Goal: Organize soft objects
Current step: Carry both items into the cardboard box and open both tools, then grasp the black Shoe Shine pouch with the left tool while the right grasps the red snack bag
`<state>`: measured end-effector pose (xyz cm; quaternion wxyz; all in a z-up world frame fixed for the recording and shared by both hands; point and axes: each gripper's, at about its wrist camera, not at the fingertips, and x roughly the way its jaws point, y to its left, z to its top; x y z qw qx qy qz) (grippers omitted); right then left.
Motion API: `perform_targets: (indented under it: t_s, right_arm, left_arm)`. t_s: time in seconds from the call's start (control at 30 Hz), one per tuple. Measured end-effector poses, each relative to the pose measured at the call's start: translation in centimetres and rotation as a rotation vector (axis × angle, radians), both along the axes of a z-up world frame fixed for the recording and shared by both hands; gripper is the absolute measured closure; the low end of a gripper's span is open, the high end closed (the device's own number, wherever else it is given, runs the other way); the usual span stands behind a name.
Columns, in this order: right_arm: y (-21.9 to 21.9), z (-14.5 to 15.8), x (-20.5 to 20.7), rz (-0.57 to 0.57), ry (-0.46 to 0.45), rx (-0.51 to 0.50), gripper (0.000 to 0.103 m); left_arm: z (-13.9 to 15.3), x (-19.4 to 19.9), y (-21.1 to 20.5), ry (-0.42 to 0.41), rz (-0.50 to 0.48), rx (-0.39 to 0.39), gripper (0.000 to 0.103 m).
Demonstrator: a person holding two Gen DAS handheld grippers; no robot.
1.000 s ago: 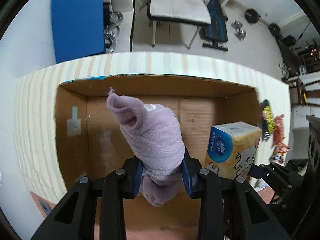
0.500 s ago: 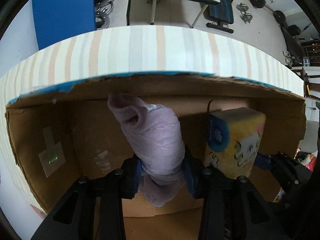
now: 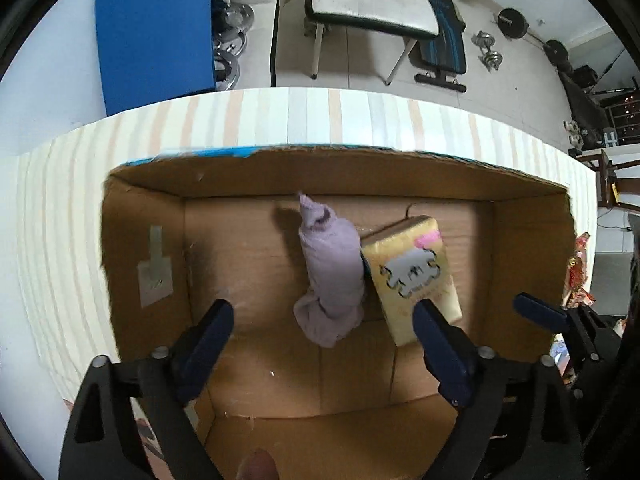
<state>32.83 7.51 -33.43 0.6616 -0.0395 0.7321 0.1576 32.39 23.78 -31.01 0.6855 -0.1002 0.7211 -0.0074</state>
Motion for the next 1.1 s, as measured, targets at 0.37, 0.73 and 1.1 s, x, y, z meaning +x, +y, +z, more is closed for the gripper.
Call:
perform_targets:
  t_s: [0.37,0.73,1.1]
  right_arm:
    - [-2.2,3.6,-5.4,-0.014,-0.103,-0.017,0.0]
    - [-7.3,9.3,-9.1,-0.072,-0.173,0.127,0.0]
    - [-25.4,14.8,-6.1,-0.248,-0.246,0.059,0.0]
  left_arm:
    - [5.6,-6.8,-0.4,-0.175,0.028,0.124,0.007]
    - [12.7,-10.4,-5.0,-0.311,0.09,0.144,0.007]
    - [13.8,-4.0,-21.4,-0.289,-0.022,-0.066,0.007]
